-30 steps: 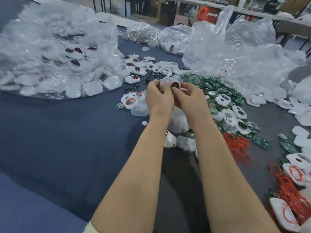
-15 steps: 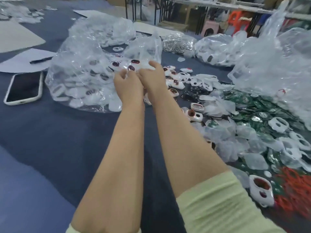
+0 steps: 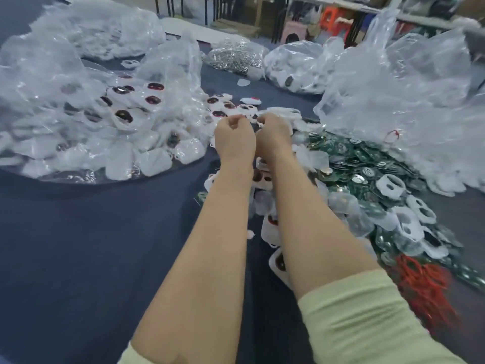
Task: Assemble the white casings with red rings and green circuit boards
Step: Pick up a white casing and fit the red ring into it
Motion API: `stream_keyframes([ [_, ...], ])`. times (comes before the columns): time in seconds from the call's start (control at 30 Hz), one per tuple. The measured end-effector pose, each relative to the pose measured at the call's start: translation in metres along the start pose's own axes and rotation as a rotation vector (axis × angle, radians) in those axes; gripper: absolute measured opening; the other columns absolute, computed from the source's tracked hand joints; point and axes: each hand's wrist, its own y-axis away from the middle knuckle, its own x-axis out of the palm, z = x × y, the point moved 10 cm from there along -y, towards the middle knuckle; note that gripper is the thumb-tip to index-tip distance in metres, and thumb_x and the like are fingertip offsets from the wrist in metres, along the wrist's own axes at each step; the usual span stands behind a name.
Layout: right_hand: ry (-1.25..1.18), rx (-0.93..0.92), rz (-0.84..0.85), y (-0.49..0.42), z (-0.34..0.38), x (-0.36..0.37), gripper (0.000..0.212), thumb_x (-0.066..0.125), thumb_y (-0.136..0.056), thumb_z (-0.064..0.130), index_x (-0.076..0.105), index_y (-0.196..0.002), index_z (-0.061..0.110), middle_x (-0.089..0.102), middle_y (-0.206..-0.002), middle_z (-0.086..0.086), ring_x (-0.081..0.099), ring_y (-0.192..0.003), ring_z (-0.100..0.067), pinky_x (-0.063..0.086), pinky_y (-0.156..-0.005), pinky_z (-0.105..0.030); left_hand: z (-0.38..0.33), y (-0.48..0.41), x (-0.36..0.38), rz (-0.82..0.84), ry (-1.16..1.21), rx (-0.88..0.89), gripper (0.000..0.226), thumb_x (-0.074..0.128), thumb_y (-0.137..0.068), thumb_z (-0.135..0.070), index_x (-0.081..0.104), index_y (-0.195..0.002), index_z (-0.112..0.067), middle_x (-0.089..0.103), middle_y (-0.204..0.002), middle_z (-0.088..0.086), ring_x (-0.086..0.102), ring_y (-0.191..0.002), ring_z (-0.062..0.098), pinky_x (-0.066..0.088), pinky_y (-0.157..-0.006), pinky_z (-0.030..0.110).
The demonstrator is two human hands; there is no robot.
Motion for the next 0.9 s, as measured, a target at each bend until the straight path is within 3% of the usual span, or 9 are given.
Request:
stream_keyframes([
  [0.1, 0.14, 0.053, 0.037, -0.024, -0.002, 0.02, 0.033, 0.044, -0.093, 0.012, 0.05, -0.125, 0.005, 0.051, -0.132, -0.016, 0.049, -0.12, -0.034, 0.043, -0.095, -0.038, -0.004, -0.018, 0.002, -0.027, -0.008, 0.0, 0.024, 0.046, -0.091, -0.006, 0.06, -0.11, 0.002, 0.062, -0.116, 0.028, 0.058, -0.111, 0.042, 0.047, -0.098, 0.051],
  [0.23, 0.268, 0.149, 0.019, -0.04, -0.013, 0.027, 0.039, 0.033, -0.099, 0.019, 0.042, -0.136, 0.01, 0.037, -0.146, -0.013, 0.037, -0.132, -0.034, 0.031, -0.107, -0.04, -0.011, -0.033, 0.009, -0.029, -0.019, 0.015, 0.022, 0.048, -0.091, -0.008, 0.06, -0.108, -0.001, 0.061, -0.119, 0.028, 0.059, -0.104, 0.044, 0.047, -0.094, 0.05],
  [0.33, 0.236, 0.196, -0.005, -0.042, -0.015, 0.026, 0.038, 0.034, -0.099, 0.021, 0.049, -0.132, 0.012, 0.041, -0.143, -0.012, 0.039, -0.132, -0.031, 0.032, -0.108, -0.039, -0.011, -0.036, 0.011, -0.025, -0.014, 0.029, 0.018, 0.048, -0.091, -0.007, 0.059, -0.105, -0.004, 0.061, -0.12, 0.027, 0.053, -0.082, 0.03, 0.047, -0.095, 0.048],
  [0.4, 0.266, 0.191, 0.001, -0.04, -0.013, 0.025, 0.035, 0.036, -0.097, 0.021, 0.054, -0.127, 0.012, 0.048, -0.139, -0.013, 0.04, -0.129, -0.032, 0.032, -0.105, -0.039, -0.01, -0.034, 0.008, -0.036, -0.034, 0.034, 0.017, 0.047, -0.091, -0.007, 0.058, -0.103, -0.005, 0.061, -0.12, 0.026, 0.056, -0.088, 0.039, 0.047, -0.095, 0.047],
  [0.5, 0.267, 0.138, -0.012, -0.03, -0.006, 0.02, 0.033, 0.04, -0.094, 0.019, 0.057, -0.121, 0.011, 0.054, -0.133, -0.013, 0.044, -0.126, -0.033, 0.034, -0.103, -0.039, -0.01, -0.029, 0.002, -0.052, -0.05, 0.047, 0.024, 0.047, -0.091, -0.006, 0.06, -0.11, 0.001, 0.061, -0.12, 0.025, 0.056, -0.089, 0.036, 0.047, -0.095, 0.047],
  [0.6, 0.122, 0.013, -0.113, -0.018, 0.004, -0.011, 0.027, 0.043, -0.096, 0.017, 0.061, -0.112, 0.005, 0.059, -0.122, -0.015, 0.053, -0.115, -0.032, 0.041, -0.086, -0.029, -0.017, -0.02, 0.0, -0.048, -0.114, 0.103, 0.026, 0.047, -0.091, -0.008, 0.061, -0.114, -0.003, 0.062, -0.119, 0.018, 0.058, -0.11, 0.033, 0.048, -0.098, 0.043],
  [0.67, -0.089, -0.063, -0.118, -0.004, 0.006, -0.038, 0.024, 0.046, -0.097, 0.017, 0.062, -0.106, 0.002, 0.064, -0.11, -0.017, 0.06, -0.103, -0.033, 0.044, -0.081, -0.027, -0.021, -0.01, 0.008, 0.01, -0.175, 0.16, 0.027, 0.048, -0.093, -0.01, 0.06, -0.117, -0.005, 0.063, -0.117, 0.013, 0.06, -0.103, 0.025, 0.049, -0.089, 0.032],
  [0.77, -0.359, -0.044, -0.113, 0.027, -0.016, -0.078, 0.018, 0.059, -0.092, 0.018, 0.06, -0.102, 0.004, 0.067, -0.097, -0.017, 0.068, -0.087, -0.029, 0.054, -0.082, -0.042, -0.019, 0.023, 0.04, 0.238, -0.231, 0.189, 0.021, 0.05, -0.097, -0.015, 0.065, -0.106, -0.004, 0.067, -0.102, 0.015, 0.064, -0.089, 0.023, 0.046, -0.07, 0.024],
  [0.9, -0.617, 0.03, -0.162, 0.085, -0.059, -0.12, 0.005, 0.058, -0.093, 0.013, 0.062, -0.089, 0.013, 0.063, -0.074, -0.004, 0.06, -0.046, -0.005, 0.052, -0.052, -0.02, 0.0, 0.069, 0.064, 0.375, -0.255, 0.135, 0.03, 0.055, -0.096, -0.02, 0.055, -0.121, -0.002, 0.061, -0.114, 0.014, 0.063, -0.097, 0.023, 0.053, -0.093, 0.039],
])
